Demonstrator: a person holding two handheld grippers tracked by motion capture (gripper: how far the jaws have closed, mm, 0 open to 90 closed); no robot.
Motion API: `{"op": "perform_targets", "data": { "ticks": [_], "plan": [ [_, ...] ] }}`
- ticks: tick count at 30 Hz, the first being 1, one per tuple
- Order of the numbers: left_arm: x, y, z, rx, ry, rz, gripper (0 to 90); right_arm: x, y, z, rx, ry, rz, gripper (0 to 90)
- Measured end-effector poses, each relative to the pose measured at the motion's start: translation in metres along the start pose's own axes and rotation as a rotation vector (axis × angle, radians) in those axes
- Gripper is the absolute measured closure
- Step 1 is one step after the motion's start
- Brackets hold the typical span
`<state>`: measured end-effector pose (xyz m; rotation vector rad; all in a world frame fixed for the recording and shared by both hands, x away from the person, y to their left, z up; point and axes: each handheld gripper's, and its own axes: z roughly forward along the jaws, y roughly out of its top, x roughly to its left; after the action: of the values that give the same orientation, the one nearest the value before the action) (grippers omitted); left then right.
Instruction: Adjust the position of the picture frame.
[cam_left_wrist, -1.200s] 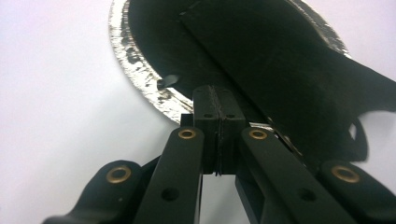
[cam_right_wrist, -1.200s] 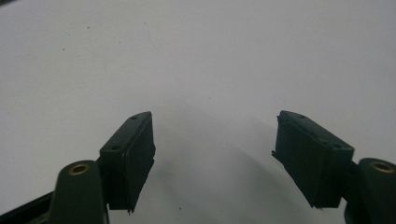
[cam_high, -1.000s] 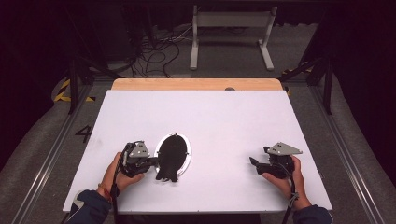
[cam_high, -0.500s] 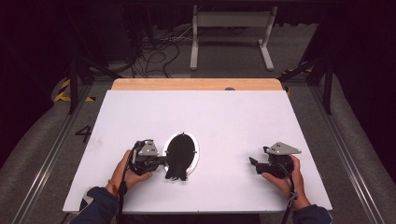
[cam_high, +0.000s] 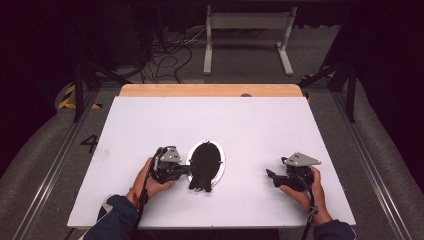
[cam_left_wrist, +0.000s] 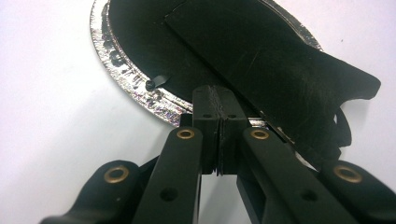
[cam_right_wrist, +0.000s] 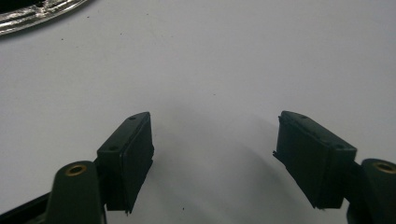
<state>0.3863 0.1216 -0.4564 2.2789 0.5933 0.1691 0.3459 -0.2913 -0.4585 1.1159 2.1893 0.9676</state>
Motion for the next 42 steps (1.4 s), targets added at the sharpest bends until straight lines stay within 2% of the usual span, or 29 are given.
{"op": "perform_targets", "data": {
  "ticks": [3,9,10,15,20,21,23,26,35,37,40,41,42],
  "plan": [
    [-0.002,0.003,0.004,-0.001,-0.015,0.0,88.7,0.0,0.0,0.0,0.003,0.005,-0.001,27.6],
    [-0.005,0.01,0.011,0.003,-0.016,0.019,88.7,-0.001,0.0,0.001,0.013,0.018,-0.001,27.3],
    [-0.007,0.01,0.012,-0.003,-0.021,0.005,88.7,-0.001,0.0,0.001,0.013,0.02,-0.002,27.3],
    [-0.01,0.017,0.019,-0.005,-0.025,0.019,88.7,-0.001,0.0,0.002,0.015,0.022,-0.003,27.2],
    [-0.014,0.022,0.025,-0.013,-0.027,0.005,88.7,-0.001,0.0,0.002,0.017,0.024,-0.003,27.1],
    [-0.014,0.023,0.027,-0.017,-0.034,0.015,88.7,-0.001,0.0,0.002,0.016,0.025,-0.002,27.1],
    [-0.015,0.024,0.03,-0.025,-0.068,0.004,87.2,-0.001,0.0,0.002,0.017,0.029,0.0,26.7],
    [-0.019,0.028,0.032,-0.016,-0.046,0.032,85.7,-0.001,0.0,0.002,0.015,0.028,0.003,26.7],
    [-0.021,0.034,0.036,-0.008,-0.045,0.043,86.2,-0.001,0.0,0.001,0.015,0.015,0.003,26.6],
    [-0.023,0.034,0.036,-0.002,-0.031,0.062,86.1,-0.001,0.0,0.001,0.015,0.016,0.005,26.6],
    [-0.025,0.032,0.033,-0.003,-0.048,0.089,84.7,-0.001,0.0,0.001,0.011,0.016,0.005,26.5],
    [-0.025,0.032,0.032,-0.004,-0.047,0.105,84.7,-0.001,0.0,0.001,0.01,0.017,0.004,26.5],
    [-0.025,0.03,0.028,-0.013,-0.043,0.103,84.9,-0.001,0.0,0.001,0.01,0.018,0.005,26.5]
  ]
}}
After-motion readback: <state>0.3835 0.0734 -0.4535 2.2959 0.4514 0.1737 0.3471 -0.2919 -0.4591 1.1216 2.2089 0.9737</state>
